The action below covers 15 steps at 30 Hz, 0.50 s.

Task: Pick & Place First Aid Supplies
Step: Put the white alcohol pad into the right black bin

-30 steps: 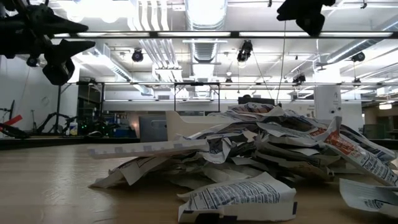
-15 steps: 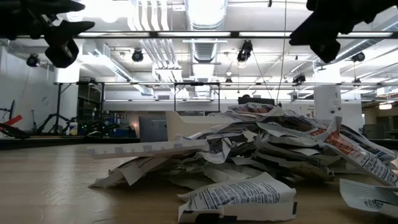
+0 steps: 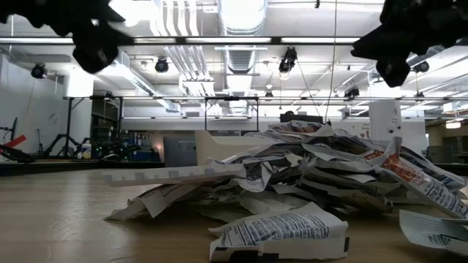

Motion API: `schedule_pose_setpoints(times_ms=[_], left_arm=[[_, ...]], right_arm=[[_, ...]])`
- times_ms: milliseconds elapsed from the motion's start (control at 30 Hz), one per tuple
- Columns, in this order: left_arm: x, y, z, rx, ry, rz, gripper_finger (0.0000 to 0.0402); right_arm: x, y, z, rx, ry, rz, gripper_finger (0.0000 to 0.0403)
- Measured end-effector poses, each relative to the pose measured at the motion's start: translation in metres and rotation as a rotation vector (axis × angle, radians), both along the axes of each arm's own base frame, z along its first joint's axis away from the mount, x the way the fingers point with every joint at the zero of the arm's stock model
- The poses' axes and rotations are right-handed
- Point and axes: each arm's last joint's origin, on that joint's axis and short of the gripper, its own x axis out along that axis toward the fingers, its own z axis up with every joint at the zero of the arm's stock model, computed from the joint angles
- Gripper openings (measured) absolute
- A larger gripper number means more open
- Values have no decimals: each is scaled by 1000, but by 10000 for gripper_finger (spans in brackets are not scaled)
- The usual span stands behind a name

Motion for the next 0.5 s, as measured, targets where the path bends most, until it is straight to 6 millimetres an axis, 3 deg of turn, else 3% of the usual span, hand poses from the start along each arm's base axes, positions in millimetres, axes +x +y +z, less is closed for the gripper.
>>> schedule_pose_setpoints(times_ms=[133, 233, 500], left_arm=[[26, -12, 6, 33, 133, -35, 138], [45, -20, -2, 94, 285, -54, 138], [91, -40, -12, 180, 432, -149, 138]], right_arm=[[-3, -1, -8, 5, -15, 0, 56], [-5, -1, -11, 10, -34, 0, 57], [-4, -1, -11, 10, -34, 1, 57]])
